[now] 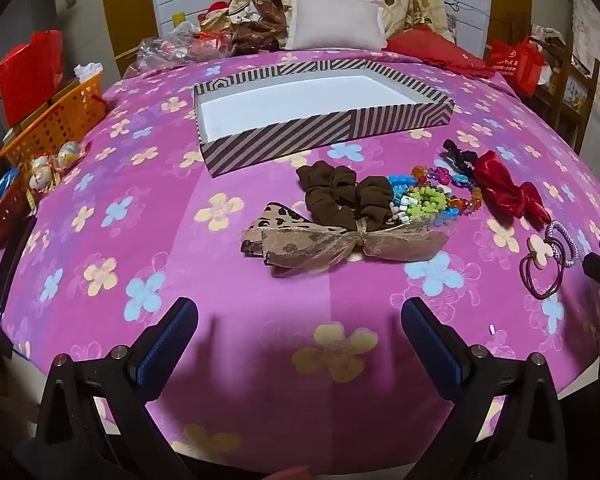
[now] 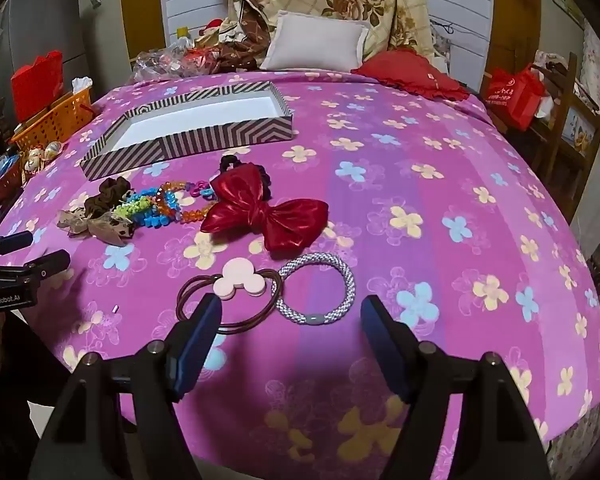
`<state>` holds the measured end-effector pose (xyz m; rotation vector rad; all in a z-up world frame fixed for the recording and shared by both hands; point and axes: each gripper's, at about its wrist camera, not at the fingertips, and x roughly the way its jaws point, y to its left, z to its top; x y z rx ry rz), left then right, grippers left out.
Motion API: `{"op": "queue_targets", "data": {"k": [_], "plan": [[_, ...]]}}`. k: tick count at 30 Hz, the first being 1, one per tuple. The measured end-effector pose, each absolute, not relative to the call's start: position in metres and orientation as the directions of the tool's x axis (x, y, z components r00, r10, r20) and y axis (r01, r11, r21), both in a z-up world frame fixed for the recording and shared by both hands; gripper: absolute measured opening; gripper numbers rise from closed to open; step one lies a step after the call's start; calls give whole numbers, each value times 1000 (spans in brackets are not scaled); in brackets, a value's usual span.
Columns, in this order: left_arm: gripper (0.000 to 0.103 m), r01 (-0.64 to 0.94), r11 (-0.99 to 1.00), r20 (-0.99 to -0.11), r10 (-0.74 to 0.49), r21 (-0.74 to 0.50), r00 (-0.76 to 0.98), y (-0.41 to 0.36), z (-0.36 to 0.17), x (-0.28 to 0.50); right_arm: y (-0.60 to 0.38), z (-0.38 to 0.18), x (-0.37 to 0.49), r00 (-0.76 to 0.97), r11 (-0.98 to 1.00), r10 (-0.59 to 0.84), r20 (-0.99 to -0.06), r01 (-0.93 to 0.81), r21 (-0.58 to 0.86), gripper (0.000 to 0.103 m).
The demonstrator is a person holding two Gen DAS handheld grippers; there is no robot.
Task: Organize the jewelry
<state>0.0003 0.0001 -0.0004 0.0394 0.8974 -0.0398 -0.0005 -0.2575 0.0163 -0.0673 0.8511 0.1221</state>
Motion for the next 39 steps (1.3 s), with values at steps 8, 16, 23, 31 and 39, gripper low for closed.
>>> {"op": "queue_targets", "data": {"k": [8, 16, 23, 31, 39], "plan": [[83, 56, 998, -785, -20, 19, 619, 8, -3, -1, -258, 16, 0, 652, 991, 76, -754, -132, -14, 75], [82, 52, 998, -767, -8, 33, 642, -5, 19, -11, -272, 16, -1, 715, 998, 52, -698, -67, 6, 75], [82, -38, 999, -712, 2, -35, 702, 11, 83, -78, -267, 12, 14, 745, 997, 55, -665, -9, 72, 75], [82, -175, 984, -726, 89, -43, 682, 38, 99, -115, -244, 12, 16, 793, 991, 81, -604, -2, 130, 76], [82, -197, 977, -680, 92, -79, 728, 39, 133, -128, -260, 12, 17, 797, 981, 74, -599, 51, 189, 76]]}}
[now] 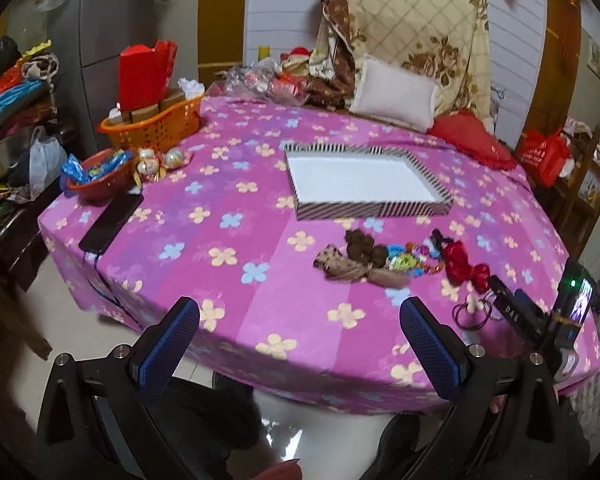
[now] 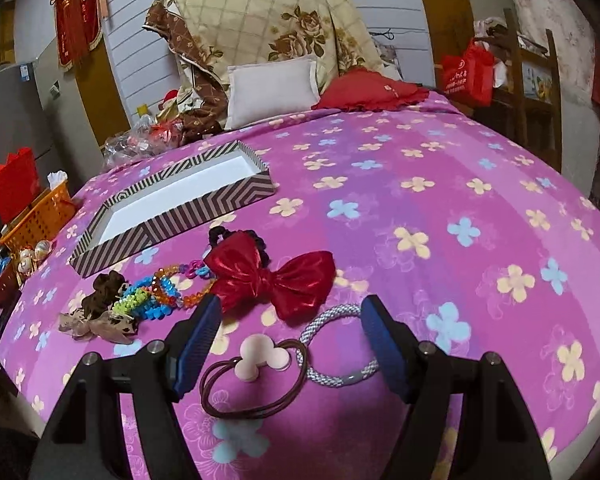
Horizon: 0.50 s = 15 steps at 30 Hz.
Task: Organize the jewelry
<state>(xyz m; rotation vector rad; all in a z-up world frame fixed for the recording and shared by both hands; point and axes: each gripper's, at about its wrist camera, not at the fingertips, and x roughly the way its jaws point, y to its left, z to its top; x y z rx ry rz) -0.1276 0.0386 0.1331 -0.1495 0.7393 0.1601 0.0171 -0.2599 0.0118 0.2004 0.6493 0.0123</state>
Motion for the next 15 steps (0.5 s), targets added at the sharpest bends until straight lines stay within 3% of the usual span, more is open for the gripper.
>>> {"op": "queue_targets", "data": {"k": [6, 15], "plan": [[82, -172, 977, -632, 56, -125, 773, 36, 131, -122, -277, 16, 11, 809, 965, 91, -581, 72, 252, 76], [82, -56, 996, -724, -9, -65, 690, -1, 67, -57, -278, 18, 3, 798, 973, 99, -594, 47, 226, 76]]}}
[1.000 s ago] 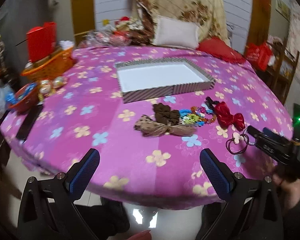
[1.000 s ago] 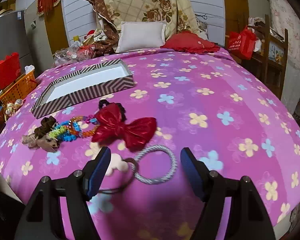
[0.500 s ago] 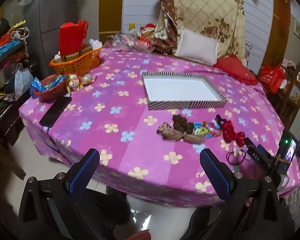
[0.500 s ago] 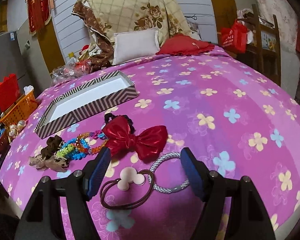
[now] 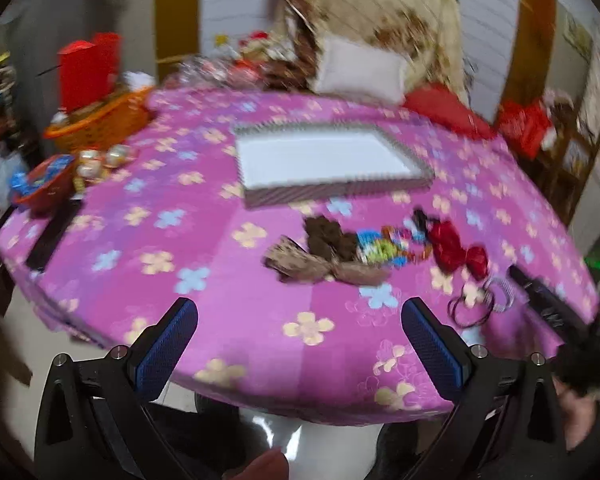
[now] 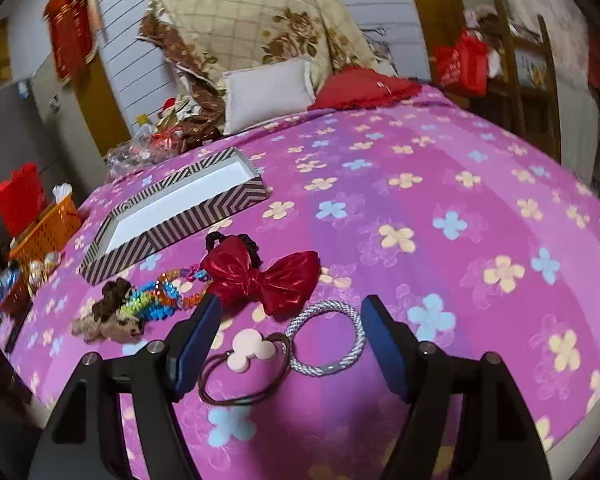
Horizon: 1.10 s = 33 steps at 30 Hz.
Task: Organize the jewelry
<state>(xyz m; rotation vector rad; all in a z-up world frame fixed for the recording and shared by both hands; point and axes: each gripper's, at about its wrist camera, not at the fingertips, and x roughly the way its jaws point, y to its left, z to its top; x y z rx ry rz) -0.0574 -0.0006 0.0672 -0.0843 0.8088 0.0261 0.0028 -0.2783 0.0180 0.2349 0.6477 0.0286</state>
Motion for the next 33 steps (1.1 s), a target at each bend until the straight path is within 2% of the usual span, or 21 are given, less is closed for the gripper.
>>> {"op": "queue_targets", "data": {"k": [5, 7, 10, 13, 18, 23, 28, 30, 33], "plan": [[82, 14, 1000, -753, -14, -6, 657, -16, 21, -26, -307, 13, -9, 777, 969, 104, -621, 62, 240, 76], [82, 21, 1000, -760, -23, -12, 649, -14, 8, -19, -321, 11, -14, 756, 955, 137, -640, 70, 287, 76], [81, -15, 999, -780, -27, -47, 626, -7, -4, -7, -328, 0, -21, 749, 967, 118, -652, 62, 247, 76], [81, -52, 997, -775, -16, -63, 632, -4, -7, 0, -329, -5, -19, 721, 977, 100, -686, 59, 205, 76], [81, -71, 991, -808, -49, -111, 588, 13, -20, -7, -325, -6, -24, 723, 977, 107, -682, 52, 208, 76], [79, -70, 990, -798, -59, -126, 599, 25, -19, -14, -302, -1, -19, 728, 982, 121, -675, 13, 190, 76], [79, -43, 997, -806, -21, -57, 592, 16, -22, -15, -278, 4, -13, 726, 986, 137, -674, -35, 163, 76], [79, -44, 995, -805, -43, -86, 592, 20, -20, -14, -274, 2, -12, 727, 988, 134, -674, -45, 148, 76], [64, 5, 984, -790, -146, -179, 595, 29, -11, -3, -276, -3, -11, 717, 988, 132, -685, -38, 152, 76]]}}
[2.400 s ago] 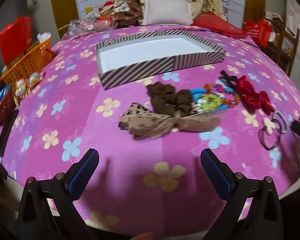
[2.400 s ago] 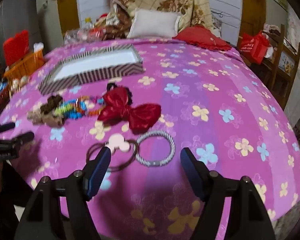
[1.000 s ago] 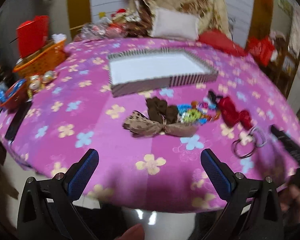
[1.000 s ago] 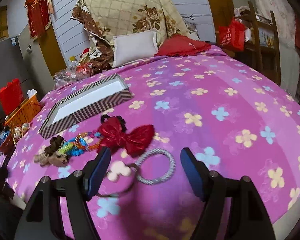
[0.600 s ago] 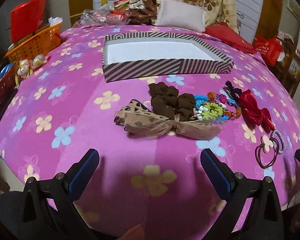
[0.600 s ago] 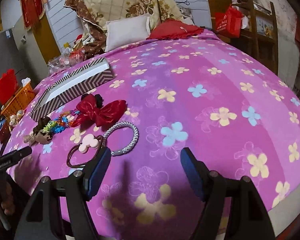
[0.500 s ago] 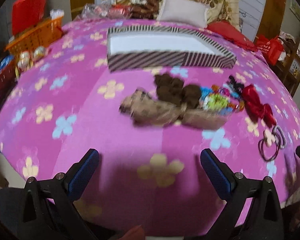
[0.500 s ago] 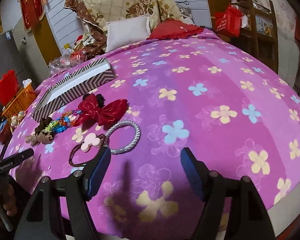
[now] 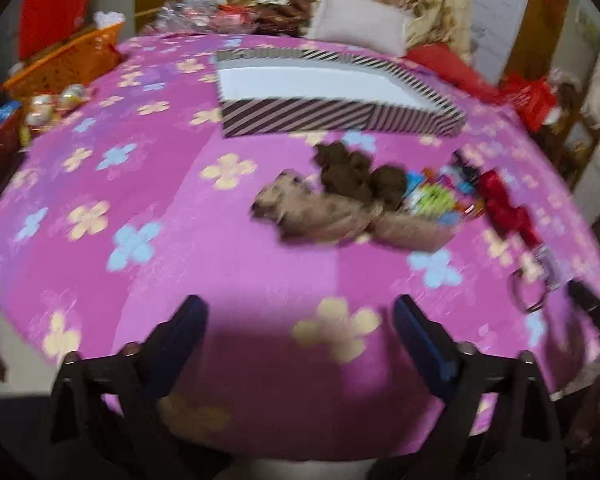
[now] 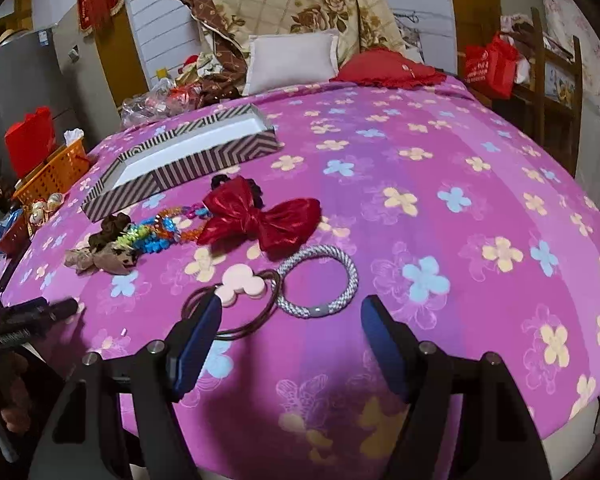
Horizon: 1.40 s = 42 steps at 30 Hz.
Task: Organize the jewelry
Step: 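Grasp the brown scrunchie with tan ribbon bow with the left gripper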
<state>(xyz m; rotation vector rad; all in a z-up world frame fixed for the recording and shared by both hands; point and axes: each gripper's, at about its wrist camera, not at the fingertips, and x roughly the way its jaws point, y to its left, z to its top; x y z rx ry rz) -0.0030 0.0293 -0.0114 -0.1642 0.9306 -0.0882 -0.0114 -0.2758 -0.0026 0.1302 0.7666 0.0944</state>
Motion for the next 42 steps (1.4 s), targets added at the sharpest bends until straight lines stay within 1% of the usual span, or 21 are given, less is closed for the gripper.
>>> {"op": "queue_targets", "data": {"k": [1, 3, 5, 7, 9, 11, 13, 14, 15, 16, 18, 20, 25, 26, 28, 33, 37, 40, 42], "plan": [[61, 26, 984, -787, -157, -176, 597, 31, -6, 5, -277, -3, -11, 717, 987, 132, -685, -33, 156, 76], [60, 62, 986, -778, -158, -153, 607, 32, 4, 17, -281, -4, -10, 719, 986, 134, -682, -28, 165, 76], [60, 176, 972, -779, -229, -154, 584, 29, 10, 34, -283, -5, -9, 718, 985, 135, -683, -24, 171, 76], [55, 276, 955, -785, -254, -111, 564, 20, 14, 46, -286, -6, -8, 716, 984, 138, -684, -20, 179, 76], [55, 365, 929, -776, -279, -68, 566, 9, 17, 50, -288, -6, -8, 716, 981, 145, -683, -14, 193, 76], [49, 419, 906, -787, -305, -66, 536, 4, 9, 55, -290, -5, -8, 719, 979, 146, -680, -8, 202, 76], [20, 420, 904, -831, -290, -76, 475, 3, -7, 58, -292, -5, -8, 720, 978, 146, -679, -4, 206, 76], [18, 418, 906, -841, -281, -72, 463, 3, -11, 58, -292, -5, -8, 719, 978, 144, -680, 0, 207, 76], [12, 420, 906, -831, -274, -55, 484, 3, -9, 55, -293, -5, -7, 719, 978, 142, -680, 3, 208, 76], [0, 422, 904, -831, -283, -65, 479, 4, -7, 55, -294, -6, -7, 718, 977, 143, -681, 7, 212, 76], [0, 403, 911, -809, -298, -83, 507, 11, 0, 50, -294, -7, -5, 715, 976, 143, -684, 12, 217, 76], [0, 365, 926, -767, -305, -100, 564, 26, 15, 45, -294, -7, -4, 715, 977, 139, -685, 15, 213, 76], [0, 297, 926, -667, -374, -232, 644, 59, 38, 39, -300, -4, -7, 727, 975, 119, -676, 43, 218, 76], [0, 291, 927, -661, -374, -238, 650, 60, 40, 39, -301, -4, -7, 726, 973, 122, -677, 46, 225, 76], [0, 265, 943, -653, -330, -199, 681, 54, 41, 41, -302, -3, -7, 724, 972, 120, -679, 53, 228, 76], [0, 206, 967, -622, -253, -147, 741, 33, 47, 50, -298, 5, -14, 727, 984, 63, -683, 70, 165, 76], [0, 152, 974, -599, -223, -169, 769, 18, 50, 58, -292, 13, -29, 744, 993, 16, -668, 69, 100, 76], [0, 127, 983, -607, -181, -131, 774, 10, 46, 61, -288, 18, -44, 754, 997, 6, -657, 49, 65, 76], [0, 117, 982, -610, -185, -151, 771, 14, 44, 61, -284, 22, -53, 764, 999, -8, -645, 31, 23, 76]]}}
